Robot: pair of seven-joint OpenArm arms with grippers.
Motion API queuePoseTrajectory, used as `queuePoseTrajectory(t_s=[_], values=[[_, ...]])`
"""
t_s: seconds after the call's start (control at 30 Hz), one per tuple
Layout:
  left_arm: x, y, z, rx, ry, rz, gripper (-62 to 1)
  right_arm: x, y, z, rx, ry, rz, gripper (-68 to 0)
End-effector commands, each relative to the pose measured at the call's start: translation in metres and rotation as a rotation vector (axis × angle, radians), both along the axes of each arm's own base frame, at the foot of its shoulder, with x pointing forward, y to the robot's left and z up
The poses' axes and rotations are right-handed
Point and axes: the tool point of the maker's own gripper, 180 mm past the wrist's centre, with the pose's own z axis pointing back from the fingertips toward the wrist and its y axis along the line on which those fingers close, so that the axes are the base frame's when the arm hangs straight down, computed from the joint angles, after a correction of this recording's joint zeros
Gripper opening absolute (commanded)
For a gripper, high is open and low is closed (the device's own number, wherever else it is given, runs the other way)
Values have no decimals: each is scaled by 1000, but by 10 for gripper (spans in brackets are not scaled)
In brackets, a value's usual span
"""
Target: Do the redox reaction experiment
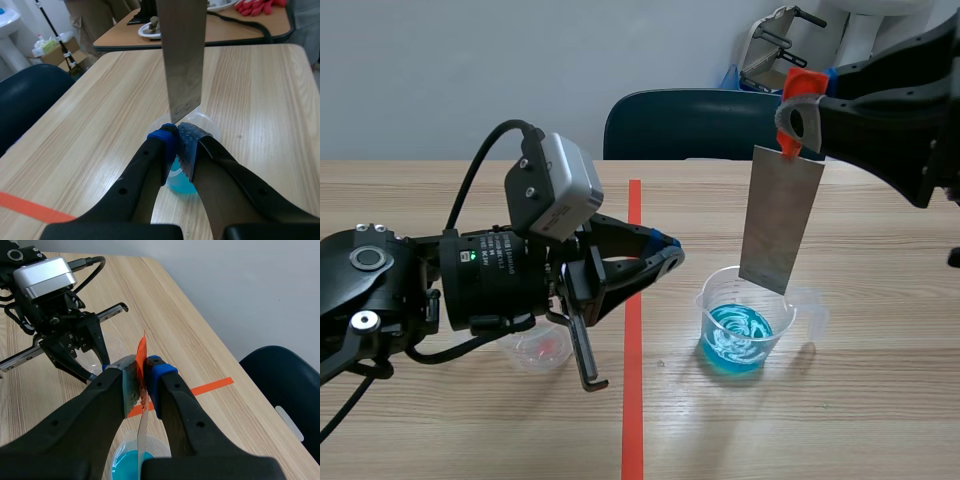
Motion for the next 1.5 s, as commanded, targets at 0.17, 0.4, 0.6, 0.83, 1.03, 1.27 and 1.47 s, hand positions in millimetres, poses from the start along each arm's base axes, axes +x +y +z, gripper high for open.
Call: queuePoseTrajectory(t_s=[0.17,0.4,0.6,0.83,1.03,1.27,1.47], values=[[-9,-10,4,-44,18,-24,-580,-2,4,10,17,-23,25,-666],[-16,-24,-5,-53,43,-26,-580,-2,4,10,18,-23,25,-666],[-24,-36,-9,-66,59,-38,-580,-2,4,10,18,-23,25,-666],[-23,-40,-10,-70,46,-6,-580,-2,4,10,18,-23,25,-666],[-17,-38,-9,-71,29,32,-580,-2,4,10,18,-23,25,-666],[-19,-35,-13,-62,36,32,-579,-2,4,10,18,-23,25,-666],[-19,-17,-15,-55,13,29,-518,-2,4,10,18,-23,25,-666]])
